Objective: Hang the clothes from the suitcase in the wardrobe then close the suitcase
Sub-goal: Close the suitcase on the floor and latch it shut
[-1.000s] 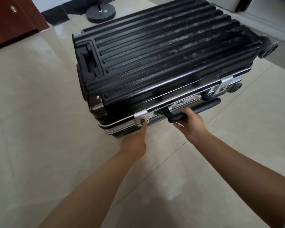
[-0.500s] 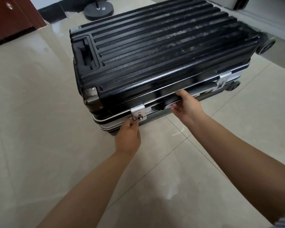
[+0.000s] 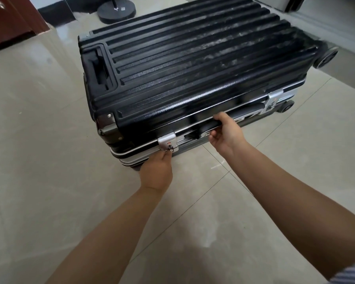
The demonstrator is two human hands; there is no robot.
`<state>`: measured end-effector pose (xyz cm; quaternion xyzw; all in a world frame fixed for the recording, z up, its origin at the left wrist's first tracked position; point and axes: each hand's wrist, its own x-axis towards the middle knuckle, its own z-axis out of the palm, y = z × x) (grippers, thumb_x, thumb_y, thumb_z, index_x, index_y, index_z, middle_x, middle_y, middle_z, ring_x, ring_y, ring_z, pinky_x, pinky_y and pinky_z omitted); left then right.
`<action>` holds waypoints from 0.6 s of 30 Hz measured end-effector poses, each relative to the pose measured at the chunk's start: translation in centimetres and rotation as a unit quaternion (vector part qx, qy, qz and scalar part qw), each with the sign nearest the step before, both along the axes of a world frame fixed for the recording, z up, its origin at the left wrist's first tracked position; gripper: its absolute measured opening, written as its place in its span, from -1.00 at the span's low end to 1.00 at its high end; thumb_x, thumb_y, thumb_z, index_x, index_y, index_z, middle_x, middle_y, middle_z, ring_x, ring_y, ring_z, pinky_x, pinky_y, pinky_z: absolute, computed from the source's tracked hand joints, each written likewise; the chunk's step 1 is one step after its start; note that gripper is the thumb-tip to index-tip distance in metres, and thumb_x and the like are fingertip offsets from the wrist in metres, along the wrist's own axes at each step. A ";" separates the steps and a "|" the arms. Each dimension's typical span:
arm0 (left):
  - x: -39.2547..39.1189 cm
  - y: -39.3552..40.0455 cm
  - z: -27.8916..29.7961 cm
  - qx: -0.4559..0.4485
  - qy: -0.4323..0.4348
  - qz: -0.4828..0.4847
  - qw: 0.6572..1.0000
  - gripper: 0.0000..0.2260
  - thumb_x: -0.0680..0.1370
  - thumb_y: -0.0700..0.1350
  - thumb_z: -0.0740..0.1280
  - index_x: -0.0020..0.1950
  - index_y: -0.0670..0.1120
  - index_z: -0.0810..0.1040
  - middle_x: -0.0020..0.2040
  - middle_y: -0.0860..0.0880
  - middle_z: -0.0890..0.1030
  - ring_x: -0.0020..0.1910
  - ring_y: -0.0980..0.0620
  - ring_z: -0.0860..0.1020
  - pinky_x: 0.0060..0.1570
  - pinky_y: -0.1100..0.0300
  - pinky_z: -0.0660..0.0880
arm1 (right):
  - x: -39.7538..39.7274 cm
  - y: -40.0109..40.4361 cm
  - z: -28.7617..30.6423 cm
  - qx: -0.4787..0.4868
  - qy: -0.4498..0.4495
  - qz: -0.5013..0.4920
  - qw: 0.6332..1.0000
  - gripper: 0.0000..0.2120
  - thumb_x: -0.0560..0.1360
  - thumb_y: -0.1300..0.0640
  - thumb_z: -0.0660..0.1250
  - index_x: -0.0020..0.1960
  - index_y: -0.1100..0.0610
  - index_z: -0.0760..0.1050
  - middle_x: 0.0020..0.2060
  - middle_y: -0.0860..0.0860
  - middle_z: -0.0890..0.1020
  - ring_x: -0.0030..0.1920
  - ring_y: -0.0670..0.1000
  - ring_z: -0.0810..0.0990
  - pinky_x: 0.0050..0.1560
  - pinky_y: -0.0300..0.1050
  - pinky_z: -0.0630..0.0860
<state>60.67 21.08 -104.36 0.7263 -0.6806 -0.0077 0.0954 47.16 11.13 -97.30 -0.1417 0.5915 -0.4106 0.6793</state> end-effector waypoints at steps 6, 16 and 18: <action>-0.3 0.4 -0.1 -0.039 0.006 0.008 0.999 -0.65 0.31 -0.17 0.10 -0.22 -0.15 0.69 -0.35 -0.04 0.64 -0.41 0.00 0.62 -0.54 0.35 0.43 | -0.1 0.1 0.0 0.002 0.004 -0.005 1.000 -0.82 0.47 0.21 0.28 -0.29 0.14 0.36 -0.59 -0.01 0.39 -0.68 -0.11 0.31 -0.62 -0.38 0.32; -3.3 -0.3 1.0 -0.084 0.482 0.377 0.786 -0.82 0.49 -0.24 0.34 0.05 -0.27 0.60 -0.03 -0.20 0.64 0.02 -0.13 0.57 -0.19 0.36 0.32 | -0.7 0.1 -0.2 -0.013 0.001 0.025 1.000 -0.84 0.47 0.17 0.27 -0.27 0.12 0.38 -0.43 0.00 0.38 -0.62 -0.11 0.34 -0.58 -0.34 0.36; -3.3 -0.7 1.0 -0.090 0.473 0.384 0.788 -0.83 0.50 -0.20 0.33 0.03 -0.26 0.59 -0.04 -0.20 0.65 0.01 -0.13 0.57 -0.17 0.31 0.33 | -0.7 0.2 -0.3 -0.010 0.003 0.031 0.999 -0.85 0.48 0.17 0.27 -0.26 0.12 0.38 -0.44 0.00 0.39 -0.59 -0.10 0.34 -0.57 -0.34 0.36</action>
